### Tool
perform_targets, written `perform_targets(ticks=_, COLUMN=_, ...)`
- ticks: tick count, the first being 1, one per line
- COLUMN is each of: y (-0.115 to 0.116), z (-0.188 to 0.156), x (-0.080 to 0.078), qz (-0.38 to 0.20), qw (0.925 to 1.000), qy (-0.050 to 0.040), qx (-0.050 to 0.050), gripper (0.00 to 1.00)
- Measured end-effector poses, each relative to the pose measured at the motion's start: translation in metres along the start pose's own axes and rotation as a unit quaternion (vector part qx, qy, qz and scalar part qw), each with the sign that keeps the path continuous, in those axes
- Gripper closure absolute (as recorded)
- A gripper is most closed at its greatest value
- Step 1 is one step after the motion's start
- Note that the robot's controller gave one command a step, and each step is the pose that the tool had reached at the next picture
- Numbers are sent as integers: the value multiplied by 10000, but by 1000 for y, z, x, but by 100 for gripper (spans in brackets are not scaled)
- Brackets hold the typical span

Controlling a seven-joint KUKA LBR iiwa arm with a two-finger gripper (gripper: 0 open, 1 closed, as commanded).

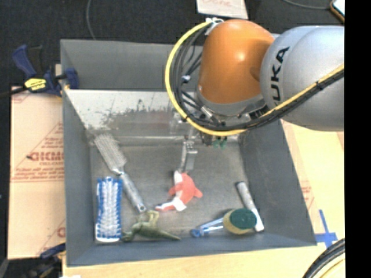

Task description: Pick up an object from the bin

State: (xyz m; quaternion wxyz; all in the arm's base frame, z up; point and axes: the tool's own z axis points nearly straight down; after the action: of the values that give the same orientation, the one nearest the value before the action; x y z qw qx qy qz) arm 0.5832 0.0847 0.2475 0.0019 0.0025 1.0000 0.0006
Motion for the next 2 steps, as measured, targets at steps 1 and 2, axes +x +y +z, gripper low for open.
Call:
perform_targets(ticks=1, y=0, z=0, x=0, qz=1, qw=10000, qy=0, qx=0, gripper=0)
perform_targets(ticks=2, y=36, z=54, x=23, qz=290, qw=9996, qy=15, qx=-7, gripper=0)
